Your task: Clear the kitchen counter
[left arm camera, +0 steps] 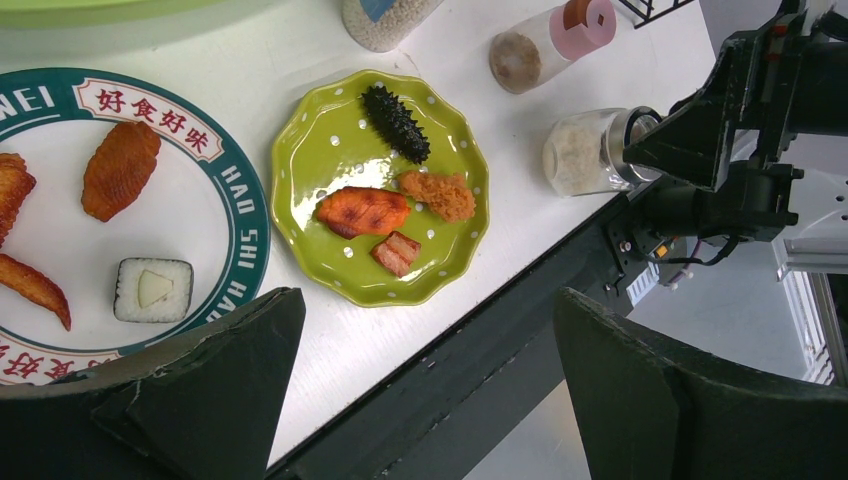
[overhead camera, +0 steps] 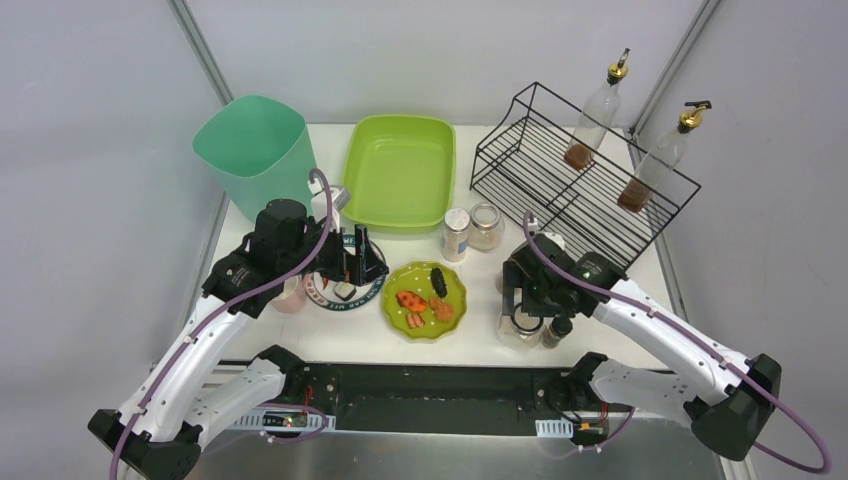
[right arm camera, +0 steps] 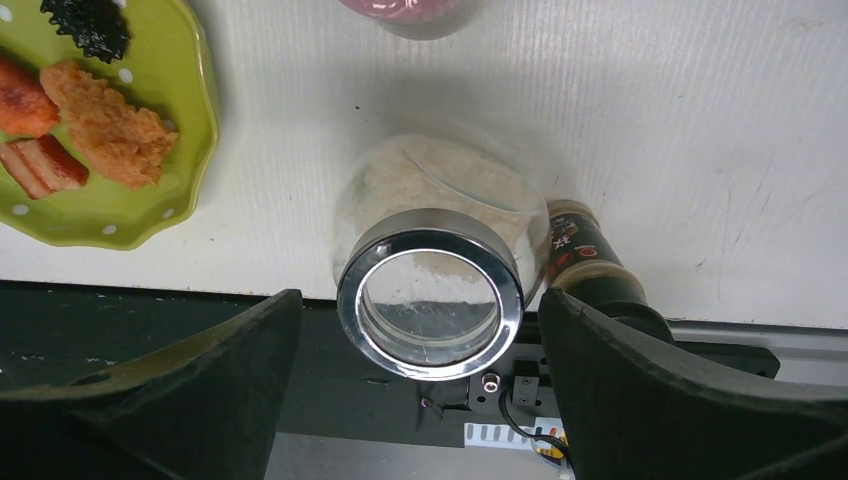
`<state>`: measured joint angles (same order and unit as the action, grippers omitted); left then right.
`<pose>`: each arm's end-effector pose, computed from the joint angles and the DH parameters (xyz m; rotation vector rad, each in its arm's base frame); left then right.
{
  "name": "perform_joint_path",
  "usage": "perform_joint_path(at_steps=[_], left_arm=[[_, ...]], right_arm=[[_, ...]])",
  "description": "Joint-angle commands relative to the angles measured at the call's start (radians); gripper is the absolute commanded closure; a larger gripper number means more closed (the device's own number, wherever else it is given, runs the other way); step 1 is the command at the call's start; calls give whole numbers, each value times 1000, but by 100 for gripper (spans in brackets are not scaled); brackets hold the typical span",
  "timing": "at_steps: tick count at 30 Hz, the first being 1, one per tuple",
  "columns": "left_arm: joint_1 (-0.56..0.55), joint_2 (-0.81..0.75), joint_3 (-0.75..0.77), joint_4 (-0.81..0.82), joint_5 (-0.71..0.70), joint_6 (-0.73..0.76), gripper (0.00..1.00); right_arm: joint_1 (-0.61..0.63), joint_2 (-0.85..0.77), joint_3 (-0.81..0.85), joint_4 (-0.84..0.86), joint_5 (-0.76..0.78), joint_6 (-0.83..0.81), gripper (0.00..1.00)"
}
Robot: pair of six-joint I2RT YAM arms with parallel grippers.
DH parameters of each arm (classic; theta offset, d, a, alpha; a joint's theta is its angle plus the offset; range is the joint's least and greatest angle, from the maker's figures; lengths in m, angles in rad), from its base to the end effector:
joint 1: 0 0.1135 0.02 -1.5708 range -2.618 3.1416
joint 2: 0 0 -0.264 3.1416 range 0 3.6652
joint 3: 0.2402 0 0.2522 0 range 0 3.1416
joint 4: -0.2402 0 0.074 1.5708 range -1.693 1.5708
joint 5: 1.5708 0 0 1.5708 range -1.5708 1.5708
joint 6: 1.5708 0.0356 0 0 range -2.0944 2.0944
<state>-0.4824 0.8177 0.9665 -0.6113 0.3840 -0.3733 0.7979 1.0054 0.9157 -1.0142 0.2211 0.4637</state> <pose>0.1431 -0.0900 0.3540 0.3683 2.0921 -0.9145 0.1291 0.1212 0.2771 -0.3695 2.6089 0.1333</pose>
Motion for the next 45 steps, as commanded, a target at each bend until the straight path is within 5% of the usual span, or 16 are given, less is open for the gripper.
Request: perform_joint_path(at_steps=[1, 17, 29, 40, 45], left_arm=[[11, 0, 3, 6, 13, 19, 0], [11, 2, 2, 7, 10, 19, 0], [11, 8, 2, 7, 9, 19, 0], [11, 8, 2, 7, 13, 17, 0], [11, 3, 2, 6, 13, 17, 0]], right_arm=[[12, 2, -35, 15, -23, 24, 9], [61, 25, -43, 11, 7, 45, 22], [112, 56, 18, -29, 73, 69, 59], [136, -4, 280, -236, 153, 63, 62], [134, -6, 400, -307, 308, 51, 63]])
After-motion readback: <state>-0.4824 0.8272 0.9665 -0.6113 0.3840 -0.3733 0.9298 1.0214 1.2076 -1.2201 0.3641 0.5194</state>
